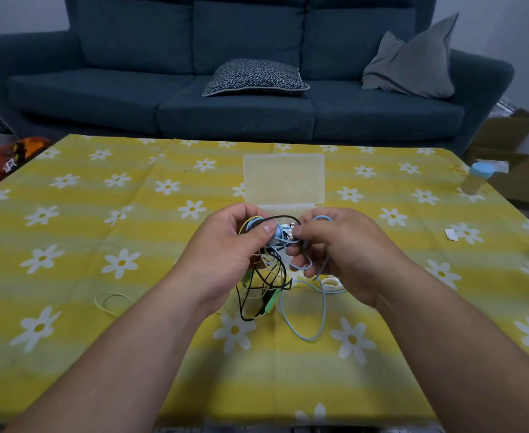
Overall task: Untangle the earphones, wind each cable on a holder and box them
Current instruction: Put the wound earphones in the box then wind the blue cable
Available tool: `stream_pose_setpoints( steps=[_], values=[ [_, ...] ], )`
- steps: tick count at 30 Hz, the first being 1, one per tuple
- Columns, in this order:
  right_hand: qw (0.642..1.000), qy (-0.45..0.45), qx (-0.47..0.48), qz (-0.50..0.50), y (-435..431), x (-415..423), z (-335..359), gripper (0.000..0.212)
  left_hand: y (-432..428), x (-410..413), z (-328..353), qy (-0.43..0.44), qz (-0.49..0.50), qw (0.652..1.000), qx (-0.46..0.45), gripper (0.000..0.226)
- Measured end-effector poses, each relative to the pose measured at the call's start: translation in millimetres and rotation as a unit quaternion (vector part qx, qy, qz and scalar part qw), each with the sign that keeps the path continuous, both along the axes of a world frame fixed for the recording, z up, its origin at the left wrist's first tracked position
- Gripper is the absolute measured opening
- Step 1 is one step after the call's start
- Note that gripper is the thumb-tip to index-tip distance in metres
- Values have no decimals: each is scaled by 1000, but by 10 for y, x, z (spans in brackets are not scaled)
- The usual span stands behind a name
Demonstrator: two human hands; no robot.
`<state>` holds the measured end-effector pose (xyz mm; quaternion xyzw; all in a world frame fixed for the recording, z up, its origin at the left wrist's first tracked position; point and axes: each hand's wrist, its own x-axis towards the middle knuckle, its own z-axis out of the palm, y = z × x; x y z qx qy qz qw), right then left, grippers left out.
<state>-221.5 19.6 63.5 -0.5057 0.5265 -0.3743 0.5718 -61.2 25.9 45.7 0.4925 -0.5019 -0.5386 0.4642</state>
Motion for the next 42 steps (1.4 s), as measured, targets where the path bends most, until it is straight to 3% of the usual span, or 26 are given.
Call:
stream_pose_setpoints(
  steps=[8,17,31,37,42],
  values=[
    [994,68,-72,38,18,-20,-39,8,22,-11,4,29,-12,999,23,12],
    [994,78,-58,50,21,-26,-50,25,17,17,39,85,-47,993,65,13],
    [996,88,-28,-17,-15,-22,-60,14,10,-16,-32,-94,22,989,-116,13],
    [989,88,-43,-112,-50,2,-112,7,4,-20,-41,-86,24,993,-76,18],
    [983,109,-61,-131,-45,53,-145,12,-15,-30,-57,-59,25,998,-25,14]
  ],
)
